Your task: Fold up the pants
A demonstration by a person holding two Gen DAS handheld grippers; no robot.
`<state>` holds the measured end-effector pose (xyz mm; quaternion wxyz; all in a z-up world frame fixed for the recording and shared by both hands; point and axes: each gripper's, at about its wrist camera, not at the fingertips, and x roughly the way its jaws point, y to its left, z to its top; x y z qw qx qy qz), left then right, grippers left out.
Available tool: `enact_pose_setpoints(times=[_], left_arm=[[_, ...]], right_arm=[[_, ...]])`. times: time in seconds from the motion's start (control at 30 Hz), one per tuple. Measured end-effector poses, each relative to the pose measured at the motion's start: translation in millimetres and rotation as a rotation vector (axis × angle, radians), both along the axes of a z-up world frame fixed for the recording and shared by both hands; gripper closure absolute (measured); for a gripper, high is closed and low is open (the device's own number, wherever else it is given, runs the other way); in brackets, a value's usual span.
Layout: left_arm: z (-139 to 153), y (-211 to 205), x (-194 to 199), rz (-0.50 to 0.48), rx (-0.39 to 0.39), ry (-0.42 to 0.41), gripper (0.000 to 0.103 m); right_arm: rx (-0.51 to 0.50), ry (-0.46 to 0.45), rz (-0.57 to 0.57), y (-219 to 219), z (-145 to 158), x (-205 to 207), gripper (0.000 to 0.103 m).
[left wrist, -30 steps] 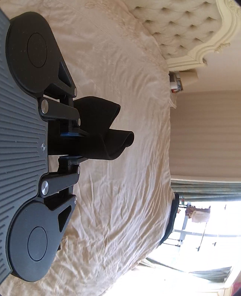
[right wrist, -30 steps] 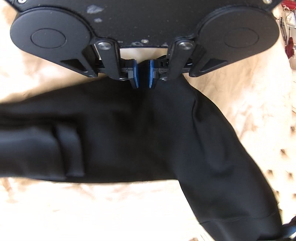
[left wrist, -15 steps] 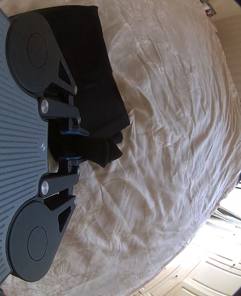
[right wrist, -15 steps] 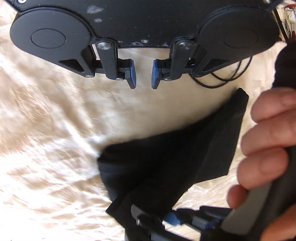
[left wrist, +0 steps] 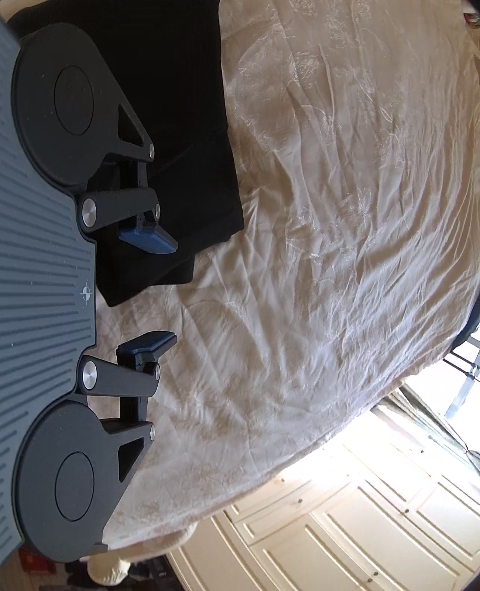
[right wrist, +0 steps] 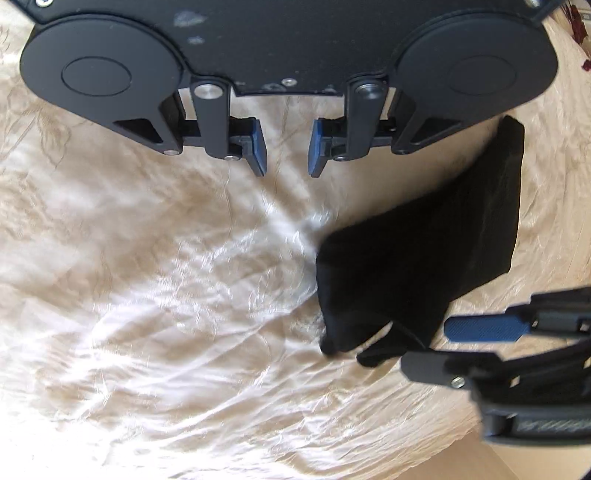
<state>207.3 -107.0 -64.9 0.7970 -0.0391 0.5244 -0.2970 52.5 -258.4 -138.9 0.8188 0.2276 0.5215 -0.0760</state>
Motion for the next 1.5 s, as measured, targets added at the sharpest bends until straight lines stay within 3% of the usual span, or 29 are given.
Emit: enact_pose_setpoints(times=[0.1,0.2,0.3,0.4,0.53,0.67,0.93,0.97,1.03,1.07,1.2,1.3,1.37,1.43,1.5], left_arm=[[8,2,6,0.018,-0.028,-0.026,0.058],[19,21,10,0.083,-0.002,-0.079,0.058],[13,54,19,0.166,0.096,-0.078,0.057],[-8,96,28,0.229,0.226,-0.047,0.057],[-47,154,32,0.306,0.342,0.065,0.057],[-91,197,25,0.332,0.368,0.244,0.056],[-96,220,17,0.387,0.314,0.260,0.050],[-94,220,17,0.390,0.316,0.253,0.050],[-87,220,18,0.392,0.325,0.231,0.050],[-84,220,18,0.391,0.329,0.219,0.050],[-67,219,17,0.379,0.328,0.157,0.050],[-61,213,19,0.353,0.324,0.136,0.050],[-65,208,21,0.323,0.343,0.149,0.050],[-68,205,22,0.306,0.364,0.158,0.050],[-70,201,20,0.302,0.359,0.154,0.050]], right_arm=[[-0.039,-0.015,-0.025,-12,8,20,0.075],[-0.077,-0.058,-0.051,-22,25,36,0.073],[-0.089,-0.115,-0.033,-23,41,54,0.069],[-0.039,-0.170,0.001,-16,53,79,0.065],[0.013,-0.156,0.073,0,36,113,0.063],[-0.016,-0.081,0.146,18,6,141,0.062],[0.023,0.003,0.188,22,-15,159,0.060],[0.029,-0.003,0.191,23,-12,160,0.063],[-0.013,-0.022,0.209,31,3,156,0.081],[-0.020,-0.036,0.214,33,13,151,0.096],[0.010,-0.097,0.154,34,46,116,0.097],[0.001,-0.023,0.087,33,30,92,0.096],[-0.028,0.053,0.062,31,6,85,0.092],[-0.041,0.053,0.049,28,2,78,0.083],[-0.025,0.008,0.024,23,7,74,0.061]])
